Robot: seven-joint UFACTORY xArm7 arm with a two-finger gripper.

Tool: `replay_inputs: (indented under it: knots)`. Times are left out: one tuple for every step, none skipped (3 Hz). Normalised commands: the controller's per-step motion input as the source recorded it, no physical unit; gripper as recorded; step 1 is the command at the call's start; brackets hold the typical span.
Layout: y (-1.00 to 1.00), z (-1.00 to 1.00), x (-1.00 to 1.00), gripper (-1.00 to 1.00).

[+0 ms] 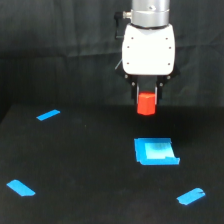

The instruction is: Pick up the red object from the table

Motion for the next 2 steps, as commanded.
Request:
replay_inputs:
  knots:
    - [0.01,0.07,0.04,-1.00]
    - [0.01,0.06,0.04,-1.00]
